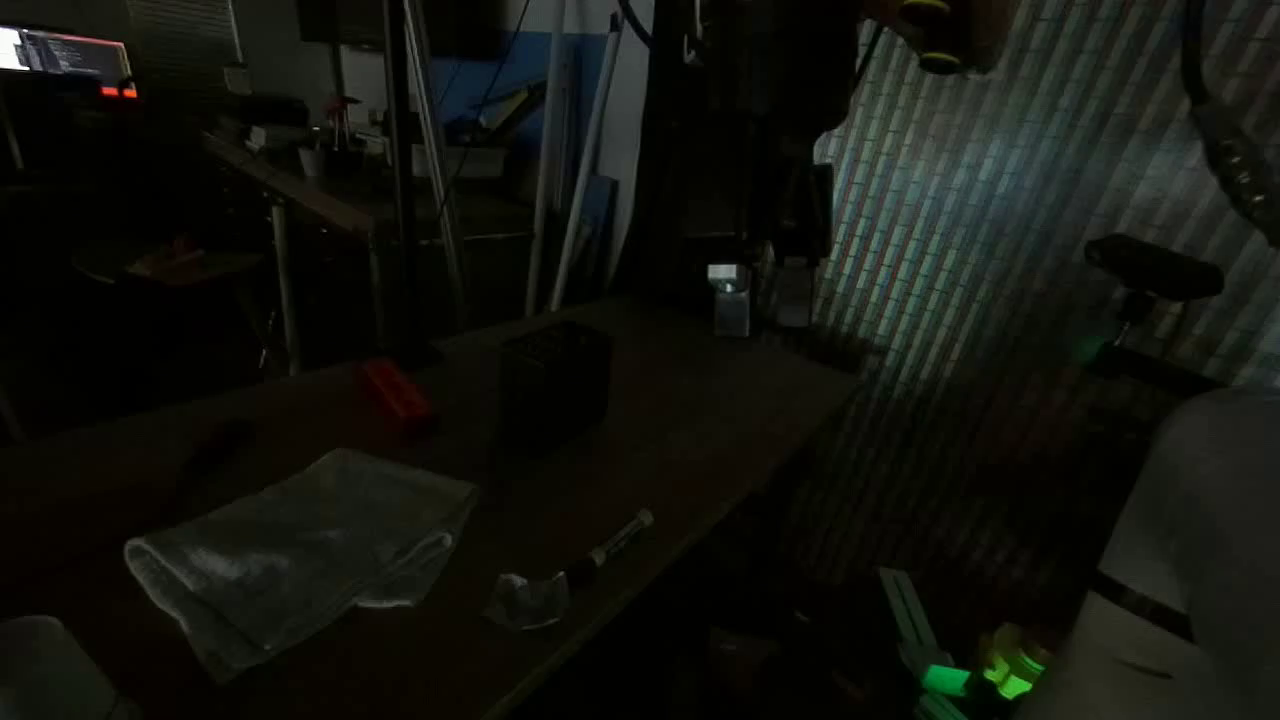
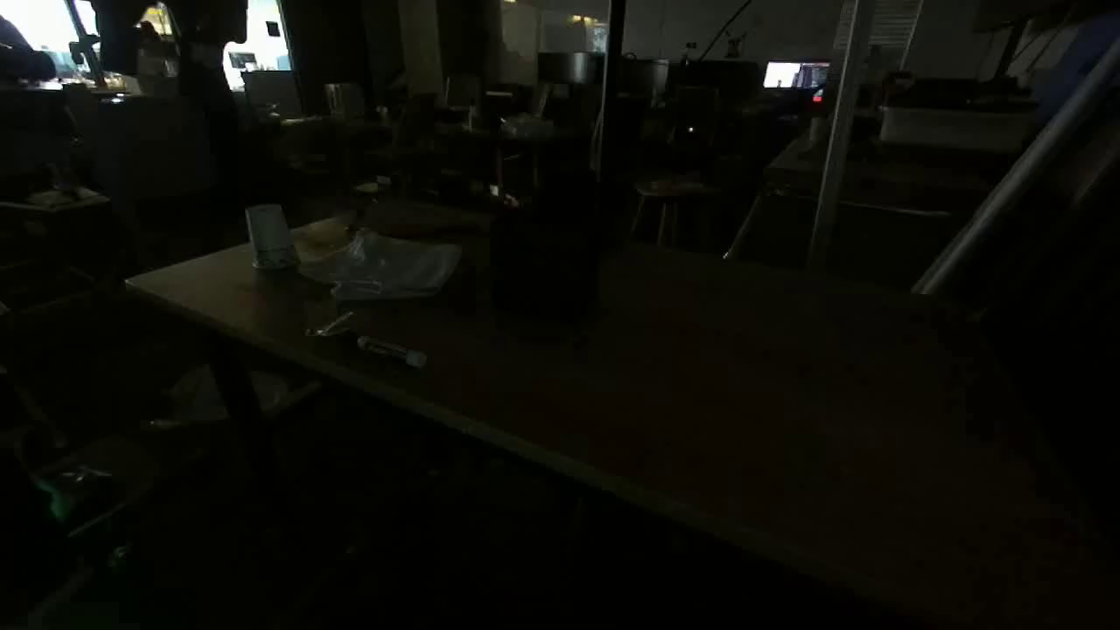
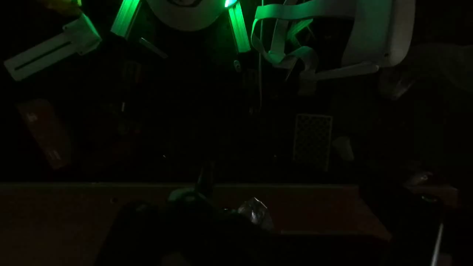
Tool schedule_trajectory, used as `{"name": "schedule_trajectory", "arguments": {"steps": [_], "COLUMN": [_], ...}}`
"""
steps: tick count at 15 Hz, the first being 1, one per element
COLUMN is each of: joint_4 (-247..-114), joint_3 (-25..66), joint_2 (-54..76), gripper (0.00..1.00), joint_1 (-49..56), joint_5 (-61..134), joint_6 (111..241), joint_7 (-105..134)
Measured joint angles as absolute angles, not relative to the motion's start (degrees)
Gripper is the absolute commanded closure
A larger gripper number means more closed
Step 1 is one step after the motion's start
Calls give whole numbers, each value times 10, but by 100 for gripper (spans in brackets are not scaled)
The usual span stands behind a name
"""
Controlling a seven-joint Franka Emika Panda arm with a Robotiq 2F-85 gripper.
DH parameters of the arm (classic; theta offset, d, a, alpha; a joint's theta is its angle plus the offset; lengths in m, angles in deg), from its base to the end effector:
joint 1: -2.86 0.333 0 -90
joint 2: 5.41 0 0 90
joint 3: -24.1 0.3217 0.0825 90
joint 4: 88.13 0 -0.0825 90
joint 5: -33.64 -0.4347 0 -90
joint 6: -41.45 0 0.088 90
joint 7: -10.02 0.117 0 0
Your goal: Put the white towel in the black basket.
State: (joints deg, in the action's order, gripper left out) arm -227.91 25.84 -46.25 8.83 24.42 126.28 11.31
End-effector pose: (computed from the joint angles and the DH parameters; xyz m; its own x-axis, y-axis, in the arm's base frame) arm 0.3456 0.0678 0.5104 0.9629 0.1103 -0.2462 0.0792 -0.9879 -0.1331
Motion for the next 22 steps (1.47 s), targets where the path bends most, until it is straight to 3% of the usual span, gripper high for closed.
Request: {"name": "schedule_trajectory", "arguments": {"steps": [11,22], "joint_4": [-2253,-2140], "joint_3": [284,367], "joint_2": [-433,-293], "gripper": [0,0], "joint_1": [89,132], "joint_5": [249,358], "joint_6": [1282,1494], "joint_7": [95,46]}}
